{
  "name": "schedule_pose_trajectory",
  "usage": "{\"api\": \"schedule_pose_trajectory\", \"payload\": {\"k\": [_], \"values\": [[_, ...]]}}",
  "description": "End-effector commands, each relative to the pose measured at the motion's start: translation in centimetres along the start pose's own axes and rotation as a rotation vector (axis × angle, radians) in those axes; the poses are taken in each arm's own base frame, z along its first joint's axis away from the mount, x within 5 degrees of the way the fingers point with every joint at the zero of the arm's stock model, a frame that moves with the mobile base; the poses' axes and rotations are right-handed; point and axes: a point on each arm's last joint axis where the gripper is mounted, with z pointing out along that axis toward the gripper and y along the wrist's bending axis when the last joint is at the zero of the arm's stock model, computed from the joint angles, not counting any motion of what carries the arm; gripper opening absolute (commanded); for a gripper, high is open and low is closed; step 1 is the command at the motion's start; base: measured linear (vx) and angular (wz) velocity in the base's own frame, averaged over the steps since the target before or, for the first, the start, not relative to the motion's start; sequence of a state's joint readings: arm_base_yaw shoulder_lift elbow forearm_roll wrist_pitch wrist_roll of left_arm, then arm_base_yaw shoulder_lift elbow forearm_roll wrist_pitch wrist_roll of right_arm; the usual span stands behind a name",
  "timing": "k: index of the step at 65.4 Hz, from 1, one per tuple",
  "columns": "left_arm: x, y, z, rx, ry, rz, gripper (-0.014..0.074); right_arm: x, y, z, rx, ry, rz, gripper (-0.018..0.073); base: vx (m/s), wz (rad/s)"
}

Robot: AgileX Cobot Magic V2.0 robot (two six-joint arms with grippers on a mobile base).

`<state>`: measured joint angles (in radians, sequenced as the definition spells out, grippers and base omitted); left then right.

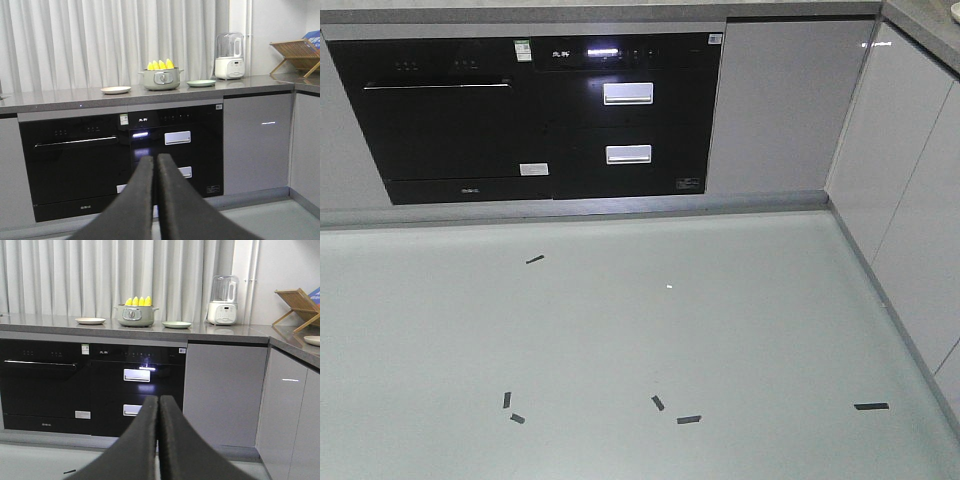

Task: Distribute corn equally
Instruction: 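Drive the base toward the counter with both arms raised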

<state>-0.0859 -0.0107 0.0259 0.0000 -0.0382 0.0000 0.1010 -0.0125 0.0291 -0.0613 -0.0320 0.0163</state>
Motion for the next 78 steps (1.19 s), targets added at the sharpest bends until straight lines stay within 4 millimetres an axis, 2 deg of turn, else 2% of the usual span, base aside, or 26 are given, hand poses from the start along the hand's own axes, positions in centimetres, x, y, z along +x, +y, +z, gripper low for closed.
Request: {"api": "schedule_pose_trajectory", "payload": {"k": [1,78], "values": [[-0.29,0.00,-0.14,0.000,-0.077,0.000,-0.0006,-0.47,-0.02,-0.02,0.006,-0.072,-0.010,-0.0011,0.00,0.00],[-0.29,0.00,-0.14,0.000,-0.077,0.000,-0.0006,-0.47,-0.02,-0.02,0.006,-0.072,-0.010,-0.0011,0.00,0.00]]}}
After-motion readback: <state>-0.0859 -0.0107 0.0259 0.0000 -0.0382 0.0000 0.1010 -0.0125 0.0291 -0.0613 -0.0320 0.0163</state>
